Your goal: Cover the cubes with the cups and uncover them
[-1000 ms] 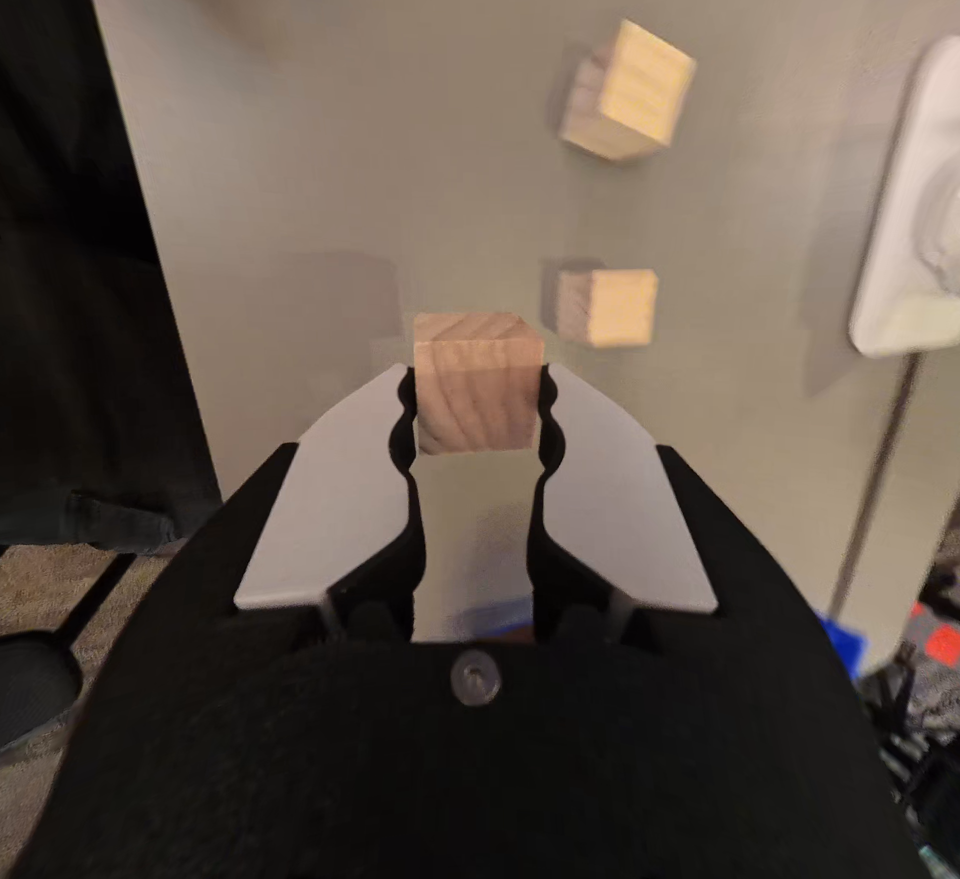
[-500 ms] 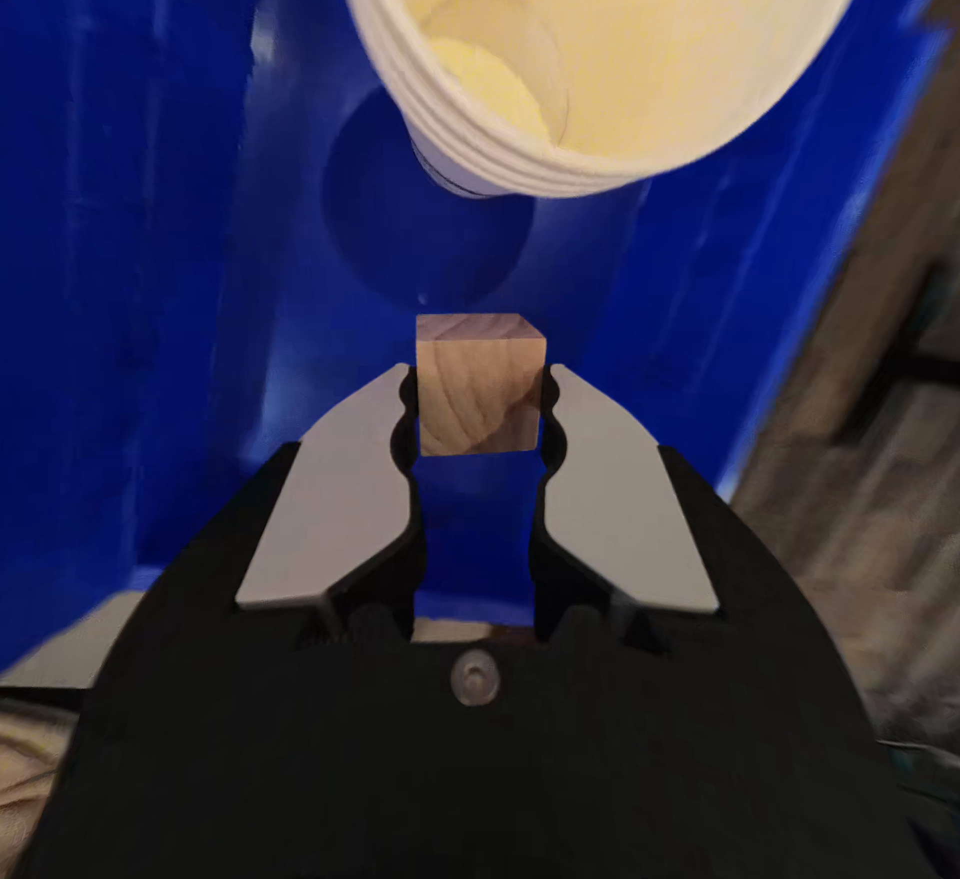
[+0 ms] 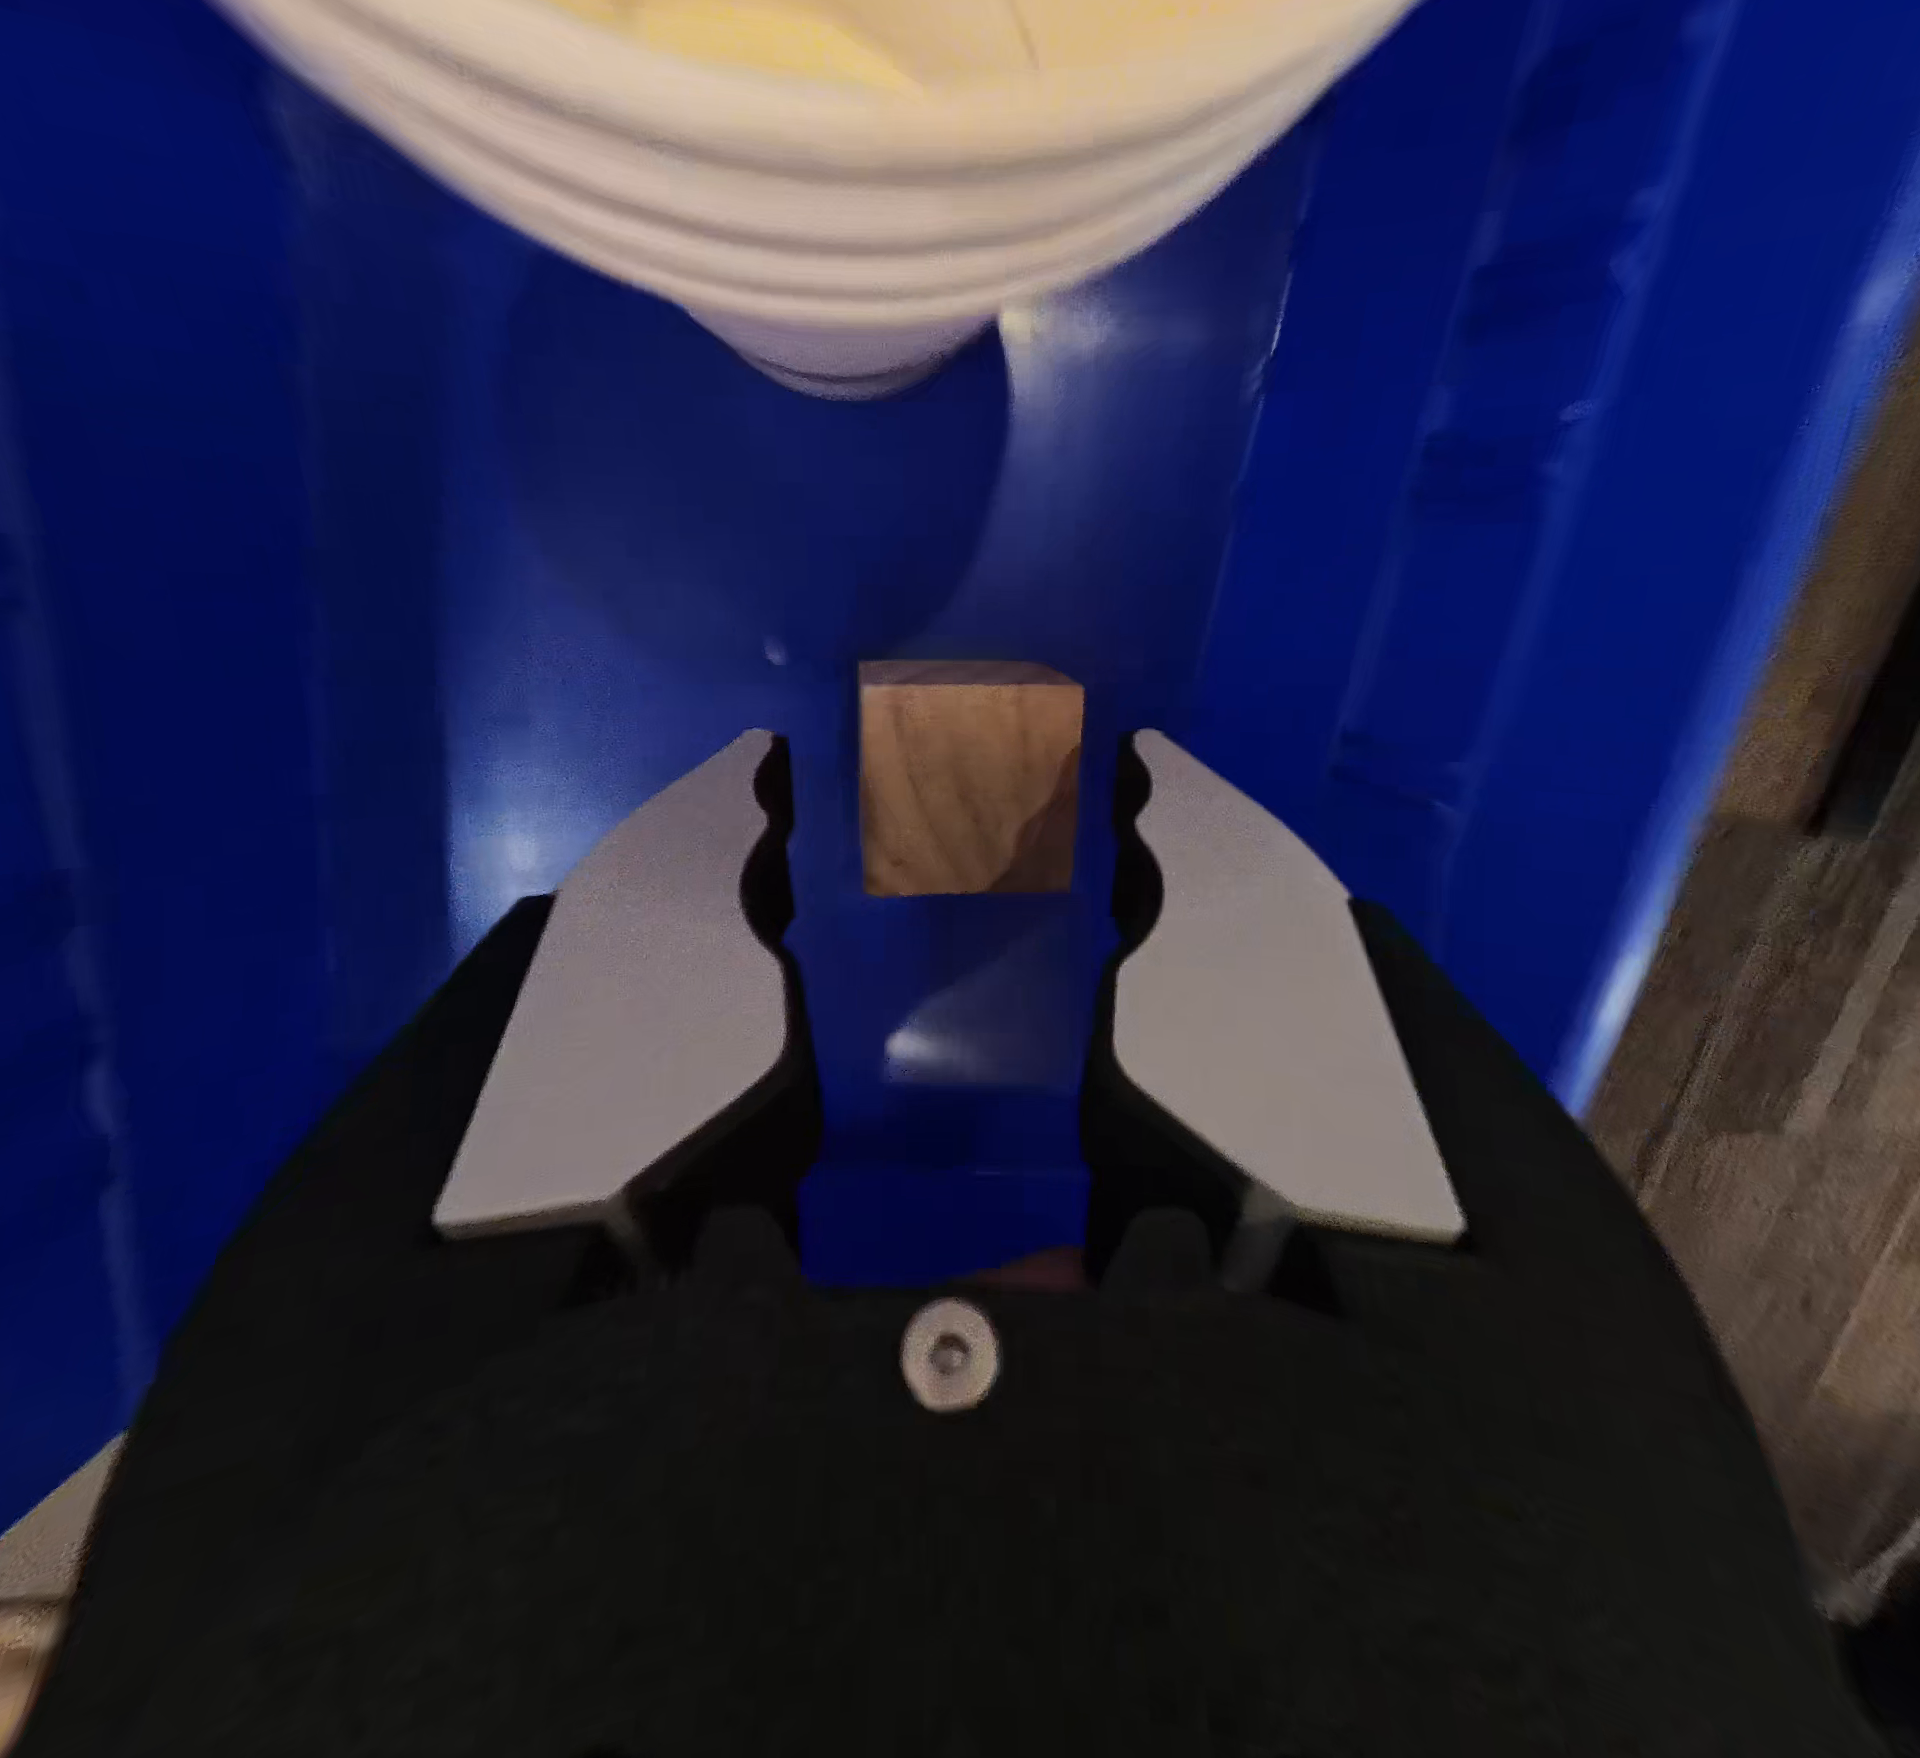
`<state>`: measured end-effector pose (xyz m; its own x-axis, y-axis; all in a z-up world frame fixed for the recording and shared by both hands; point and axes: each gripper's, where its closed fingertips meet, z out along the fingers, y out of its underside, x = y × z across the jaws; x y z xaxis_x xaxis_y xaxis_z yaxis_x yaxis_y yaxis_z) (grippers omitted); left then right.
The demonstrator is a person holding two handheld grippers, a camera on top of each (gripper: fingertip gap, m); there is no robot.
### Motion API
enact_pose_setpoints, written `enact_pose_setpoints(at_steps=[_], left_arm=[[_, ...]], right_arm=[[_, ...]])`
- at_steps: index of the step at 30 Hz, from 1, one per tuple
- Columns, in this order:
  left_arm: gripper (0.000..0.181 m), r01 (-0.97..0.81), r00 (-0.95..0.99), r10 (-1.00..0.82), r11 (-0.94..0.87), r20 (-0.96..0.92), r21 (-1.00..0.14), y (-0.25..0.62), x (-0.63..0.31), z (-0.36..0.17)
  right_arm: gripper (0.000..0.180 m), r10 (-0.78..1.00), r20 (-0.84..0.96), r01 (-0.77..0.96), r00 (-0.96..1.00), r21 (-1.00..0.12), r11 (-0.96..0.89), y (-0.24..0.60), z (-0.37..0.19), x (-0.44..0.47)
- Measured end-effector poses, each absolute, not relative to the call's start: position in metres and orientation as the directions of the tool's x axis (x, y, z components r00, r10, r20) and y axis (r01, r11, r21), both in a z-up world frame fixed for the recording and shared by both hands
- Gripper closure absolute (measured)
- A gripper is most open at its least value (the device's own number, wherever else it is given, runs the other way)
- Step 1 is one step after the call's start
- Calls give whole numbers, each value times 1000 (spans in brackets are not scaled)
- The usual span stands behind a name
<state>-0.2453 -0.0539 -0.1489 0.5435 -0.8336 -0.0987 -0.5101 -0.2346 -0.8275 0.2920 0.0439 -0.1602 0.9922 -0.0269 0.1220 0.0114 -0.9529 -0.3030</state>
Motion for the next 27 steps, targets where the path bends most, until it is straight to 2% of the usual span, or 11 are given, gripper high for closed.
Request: enact_pose_setpoints(at_steps=[1, 4, 6, 8, 12, 14, 16, 24, 26, 27], left_arm=[[121, -512, 573, -812, -253, -107, -820, -49, -249, -151], [122, -471, 663, -744, -329, -82, -818, -37, -258, -154], [122, -417, 721, -693, -398, -31, -817, -29, -259, -157], [120, -382, 773, -634, -447, -14, -809, -18, -259, -159], [115, -300, 839, -543, -494, 21, -816, 3, -239, -156], [116, -299, 848, -530, -495, 11, -816, 15, -223, -158], [116, -349, 858, -511, -500, -55, -793, 32, -213, -166], [114, -327, 874, -485, -561, -18, -761, 79, -190, -172], [117, -315, 863, -504, -574, 23, -756, 82, -184, -173], [130, -320, 855, -518, -574, 31, -754, 83, -182, -173]], right_arm=[[116, -15, 144, 40, 989, -372, -927, 46, -145, 286], [111, 77, 177, 170, 981, -604, -778, 38, -87, 231], [115, 218, 128, 237, 967, -762, -603, 16, -57, 156], [116, 403, 31, 237, 915, -849, -473, -20, -57, 70], [115, 517, -128, 142, 846, -881, -451, -70, -110, -38], [111, 571, -79, 239, 817, -855, -460, -86, -135, -64], [115, 582, -14, 285, 813, -862, -418, -90, -139, -73], [117, 619, -56, 280, 783, -857, -433, -100, -141, -77], [117, 619, -65, 278, 783, -853, -442, -100, -143, -75], [117, 622, -65, 283, 780, -850, -444, -100, -145, -74]])
